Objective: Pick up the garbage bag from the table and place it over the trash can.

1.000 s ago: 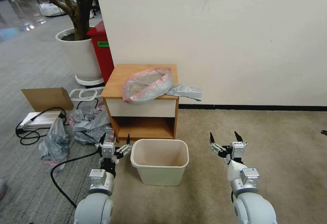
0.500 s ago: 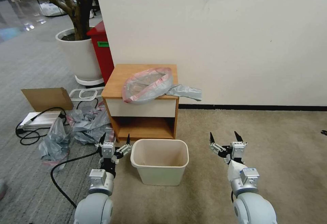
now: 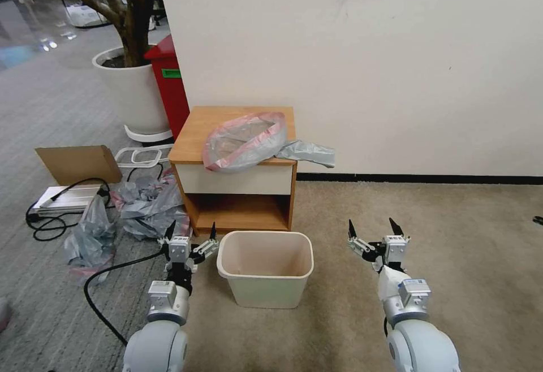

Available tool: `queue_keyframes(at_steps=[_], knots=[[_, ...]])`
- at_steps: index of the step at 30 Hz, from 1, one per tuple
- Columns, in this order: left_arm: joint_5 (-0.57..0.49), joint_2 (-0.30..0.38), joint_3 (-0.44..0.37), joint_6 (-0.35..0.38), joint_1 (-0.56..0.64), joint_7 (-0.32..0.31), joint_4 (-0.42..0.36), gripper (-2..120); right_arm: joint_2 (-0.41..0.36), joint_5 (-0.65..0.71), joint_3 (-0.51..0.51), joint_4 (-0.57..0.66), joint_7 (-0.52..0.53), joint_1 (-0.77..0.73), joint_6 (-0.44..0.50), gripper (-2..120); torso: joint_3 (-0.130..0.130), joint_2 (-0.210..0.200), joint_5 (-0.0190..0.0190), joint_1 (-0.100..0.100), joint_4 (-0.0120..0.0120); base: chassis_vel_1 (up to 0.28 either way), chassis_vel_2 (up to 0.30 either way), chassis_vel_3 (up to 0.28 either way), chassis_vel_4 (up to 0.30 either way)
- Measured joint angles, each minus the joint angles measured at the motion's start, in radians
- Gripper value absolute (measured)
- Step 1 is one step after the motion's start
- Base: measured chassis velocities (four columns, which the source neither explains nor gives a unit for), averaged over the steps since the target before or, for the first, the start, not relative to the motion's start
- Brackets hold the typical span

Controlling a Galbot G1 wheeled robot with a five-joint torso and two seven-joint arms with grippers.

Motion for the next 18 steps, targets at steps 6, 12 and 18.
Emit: queue_keyframes(at_steps=[6, 12, 18], knots=[[-0.081, 0.092, -0.008, 0.000, 0.035, -0.028, -0.044, 100, -0.027, 0.072, -0.020, 0.080, 0.049, -0.031, -0.020, 100, 0.000, 0.000, 0.0005, 0.000, 0.0000, 0.000, 0.000, 0.000, 0.000], [-0.249, 0.282, -0.021, 0.005, 0.111, -0.082, -0.136, 100, -0.063, 0.177, -0.055, 0.164, 0.078, -0.072, -0.067, 100, 0.000, 0.000, 0.0006, 0.000, 0.0000, 0.000, 0.000, 0.000, 0.000], [-0.273, 0.297, 0.007, 0.010, 0.135, -0.068, -0.144, 100, -0.067, 0.256, -0.076, 0.153, 0.075, -0.063, -0.075, 100, 0.000, 0.000, 0.0000, 0.000, -0.0001, 0.000, 0.000, 0.000, 0.000]])
